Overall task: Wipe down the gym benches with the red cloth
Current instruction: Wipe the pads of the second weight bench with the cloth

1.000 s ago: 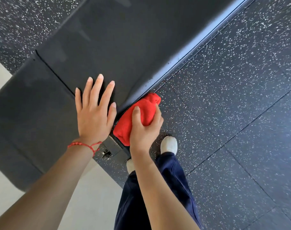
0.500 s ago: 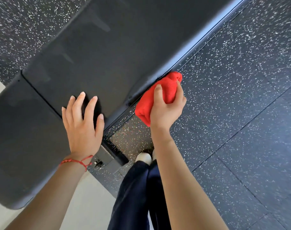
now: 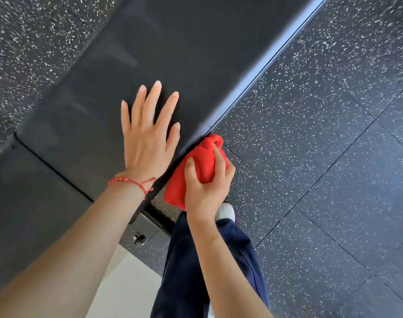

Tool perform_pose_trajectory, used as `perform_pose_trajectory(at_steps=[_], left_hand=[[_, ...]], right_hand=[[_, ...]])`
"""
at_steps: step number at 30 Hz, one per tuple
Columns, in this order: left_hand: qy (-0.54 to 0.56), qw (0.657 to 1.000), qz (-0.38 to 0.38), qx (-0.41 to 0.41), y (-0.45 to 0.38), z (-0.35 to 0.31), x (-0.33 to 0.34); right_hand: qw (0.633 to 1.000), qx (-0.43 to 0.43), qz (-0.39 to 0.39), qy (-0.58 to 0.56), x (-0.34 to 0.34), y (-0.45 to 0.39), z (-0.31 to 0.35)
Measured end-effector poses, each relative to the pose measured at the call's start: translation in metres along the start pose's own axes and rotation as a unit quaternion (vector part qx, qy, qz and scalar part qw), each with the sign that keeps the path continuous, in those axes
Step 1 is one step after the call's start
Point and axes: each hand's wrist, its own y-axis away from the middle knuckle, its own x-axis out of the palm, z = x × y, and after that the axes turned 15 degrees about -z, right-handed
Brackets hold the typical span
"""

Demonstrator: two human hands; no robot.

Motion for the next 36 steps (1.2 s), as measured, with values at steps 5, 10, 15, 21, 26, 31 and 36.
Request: perform_pose_trajectory(at_steps=[5,10,15,21,26,31,36], left_hand=[[0.005,1.000,0.016,0.007,0.000,0.006,0.002],[0.004,1.000,0.012,0.013,0.000,0.006,0.002],[0.000,1.000,0.012,0.017,-0.002,0.006,0.001],[-0.007,1.000,0.017,0.016,-0.002,0.006,0.001],[-0.015,1.000,0.024,0.006,-0.003,0.002,0.000],[-0.009,1.000,0.013,-0.008,-0.023,-0.019,0.005],[0.023,0.999,0.010,0.042,-0.074,-0.049,0.028]], right_hand=[[0.999,-0.012,-0.036,0.009,0.003,-0.001,0.008],[0.994,0.005,-0.108,-0.014,0.012,-0.032,0.031],[0.989,-0.003,-0.146,-0.021,0.016,-0.092,0.055],[0.995,0.021,-0.098,-0.023,0.010,-0.083,0.042],[0.997,0.036,-0.071,-0.025,0.008,-0.051,0.026],[0.997,0.010,-0.075,-0.024,0.010,-0.089,0.038],[0.995,0.000,-0.095,-0.036,0.017,-0.170,0.060]])
